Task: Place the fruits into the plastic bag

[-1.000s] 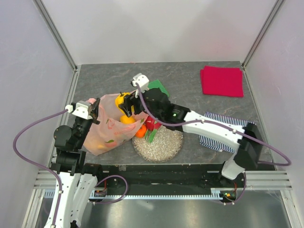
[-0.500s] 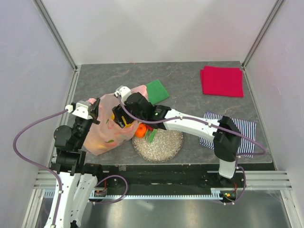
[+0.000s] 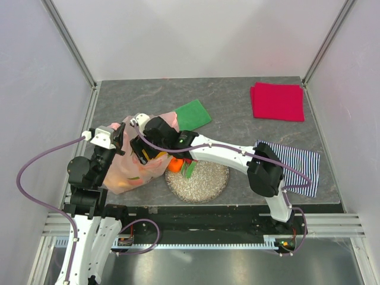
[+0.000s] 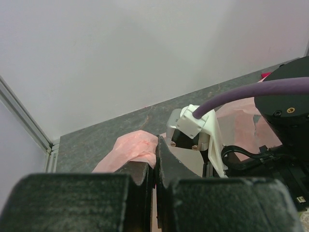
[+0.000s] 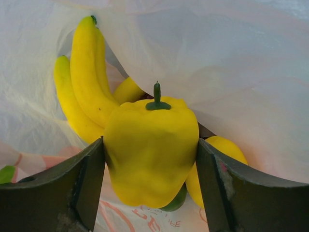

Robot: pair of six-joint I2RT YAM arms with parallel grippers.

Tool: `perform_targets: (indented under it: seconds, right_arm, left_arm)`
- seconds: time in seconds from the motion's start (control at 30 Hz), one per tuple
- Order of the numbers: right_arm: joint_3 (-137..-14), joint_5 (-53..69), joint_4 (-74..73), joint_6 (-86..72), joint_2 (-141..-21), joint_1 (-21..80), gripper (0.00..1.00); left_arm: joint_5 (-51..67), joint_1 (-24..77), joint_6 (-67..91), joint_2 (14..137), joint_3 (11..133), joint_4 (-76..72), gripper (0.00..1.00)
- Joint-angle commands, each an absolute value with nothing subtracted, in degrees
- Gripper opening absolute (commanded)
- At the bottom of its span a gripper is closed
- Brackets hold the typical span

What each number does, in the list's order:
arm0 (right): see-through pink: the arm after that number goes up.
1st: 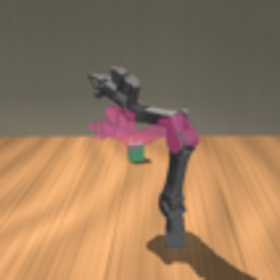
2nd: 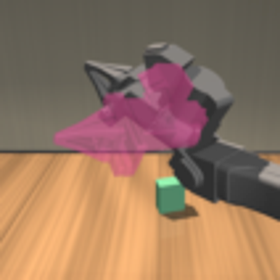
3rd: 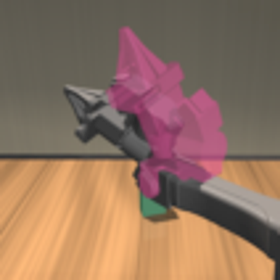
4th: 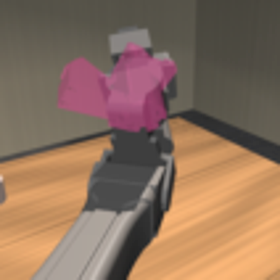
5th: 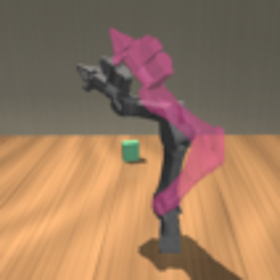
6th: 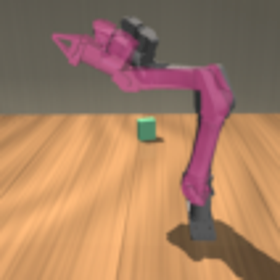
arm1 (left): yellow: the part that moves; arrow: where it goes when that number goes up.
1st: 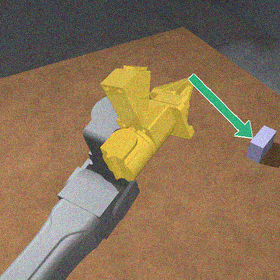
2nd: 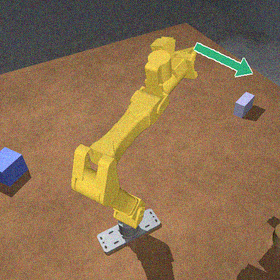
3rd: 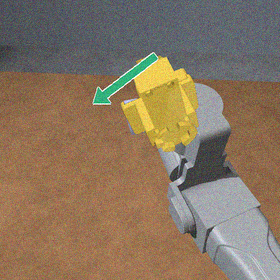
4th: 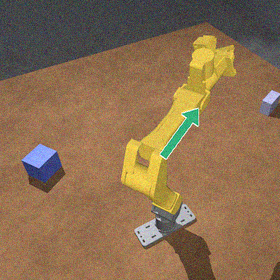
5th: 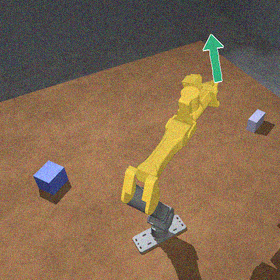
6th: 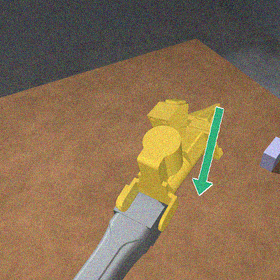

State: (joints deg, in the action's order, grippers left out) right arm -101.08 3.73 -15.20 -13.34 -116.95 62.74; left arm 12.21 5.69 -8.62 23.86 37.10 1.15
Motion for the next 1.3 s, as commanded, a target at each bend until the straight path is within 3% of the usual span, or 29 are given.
perform_targets:
  seconds: [0.0,0.1,0.27,0.5,0.63,0.8,0.9,0.97,1.07,1.27]
  right_arm:
    - [-102.6,4.8,-17.2,-12.0,-116.0,63.3,0.81]
    - [-103.0,4.5,-17.3,-10.6,-115.1,63.3,0.9]
    - [-103.4,5.6,-16.4,-7.7,-108.5,63.3,0.91]
    - [-89.1,6.1,-5.3,-3.8,-89.1,63.4,0.92]
    - [-80.9,-3.7,-0.8,-7.1,-76.0,61.9,0.96]
    - [-70.5,-14.9,-6.9,-19.1,-67.2,49.8,0.98]
    - [-63.0,-11.6,-9.8,-27.8,-66.4,42.5,0.97]
    - [-58.6,-6.8,-9.2,-31.9,-66.4,40.4,0.91]
    - [-48.6,-1.6,-3.8,-37.4,-66.6,40.3,0.86]
    - [-43.6,1.1,5.3,-40.8,-72.1,41.3,0.84]
  left_arm:
    - [12.7,5.5,-7.6,24.0,36.8,-0.9,0.02]
    - [12.7,5.5,-7.7,24.1,36.8,-0.9,0.02]
    - [12.6,5.5,-7.7,24.0,36.7,-0.9,0.01]
    - [12.3,5.5,-7.6,23.9,36.7,-0.9,0.02]
    - [12.2,5.5,-7.6,24.0,36.7,-0.9,0.02]
    - [12.7,5.5,-7.5,24.1,36.7,-1.0,0.01]
    - [12.8,5.5,-7.4,24.1,36.7,-1.1,0.01]
    - [12.8,5.5,-7.3,24.2,36.7,-1.1,0.02]
    - [12.9,5.5,-7.2,24.3,36.7,-1.1,0.01]
    - [13.4,5.5,-7.1,24.3,36.7,-1.1,0.01]
